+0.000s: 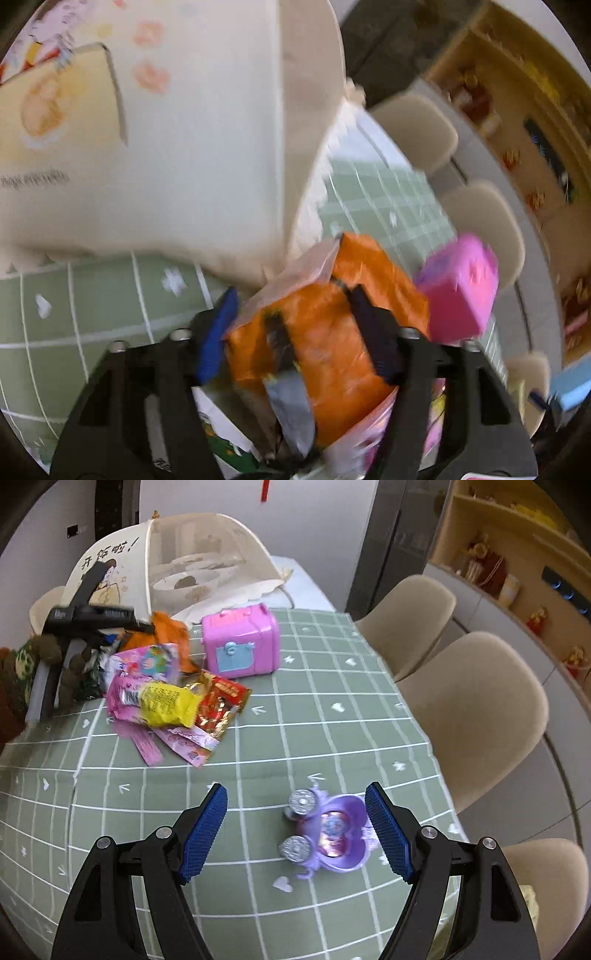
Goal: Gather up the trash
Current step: 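Grasp the orange snack bag with left tool while right tool grasps a red snack packet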
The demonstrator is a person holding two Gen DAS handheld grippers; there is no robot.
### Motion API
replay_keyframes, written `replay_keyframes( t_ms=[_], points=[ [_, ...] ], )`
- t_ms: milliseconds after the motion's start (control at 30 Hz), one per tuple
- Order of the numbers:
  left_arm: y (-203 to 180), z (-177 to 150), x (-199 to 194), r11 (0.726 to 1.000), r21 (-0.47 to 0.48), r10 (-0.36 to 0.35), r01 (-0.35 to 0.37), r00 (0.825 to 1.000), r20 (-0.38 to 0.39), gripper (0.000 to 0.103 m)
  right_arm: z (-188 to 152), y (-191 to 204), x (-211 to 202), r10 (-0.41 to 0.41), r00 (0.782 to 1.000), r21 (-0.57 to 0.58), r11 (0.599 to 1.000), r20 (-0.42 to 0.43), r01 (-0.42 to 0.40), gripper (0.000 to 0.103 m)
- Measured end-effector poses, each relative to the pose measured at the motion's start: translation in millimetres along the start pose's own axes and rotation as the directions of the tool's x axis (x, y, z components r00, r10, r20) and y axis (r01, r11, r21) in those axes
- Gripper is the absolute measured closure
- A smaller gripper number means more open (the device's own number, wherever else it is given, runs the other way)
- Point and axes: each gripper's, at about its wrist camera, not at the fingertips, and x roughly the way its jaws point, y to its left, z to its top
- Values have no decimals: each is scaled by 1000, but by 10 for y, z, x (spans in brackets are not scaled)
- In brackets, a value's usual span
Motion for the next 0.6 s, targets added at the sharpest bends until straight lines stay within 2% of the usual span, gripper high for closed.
replay_keyframes(
  t_ms=[100,200,400,600],
  points=[
    [-117,-258,-75,998,56,-1,3,1000,-28,79,62,56,45,75,997,3,997,-4,-75,30],
    [-146,-470,-278,998,43,-48,50,998,-37,86,176,172,88,134,991,-21,991,-4,-134,30],
    [-234,-854,-867,994,41,-104,104,994,13,90,452,305,263,124,992,-60,991,25,-123,30],
    [-271,-1175,-1111,992,55,-114,114,993,0,88,788,366,847,123,991,-135,983,-45,-128,30]
  ],
)
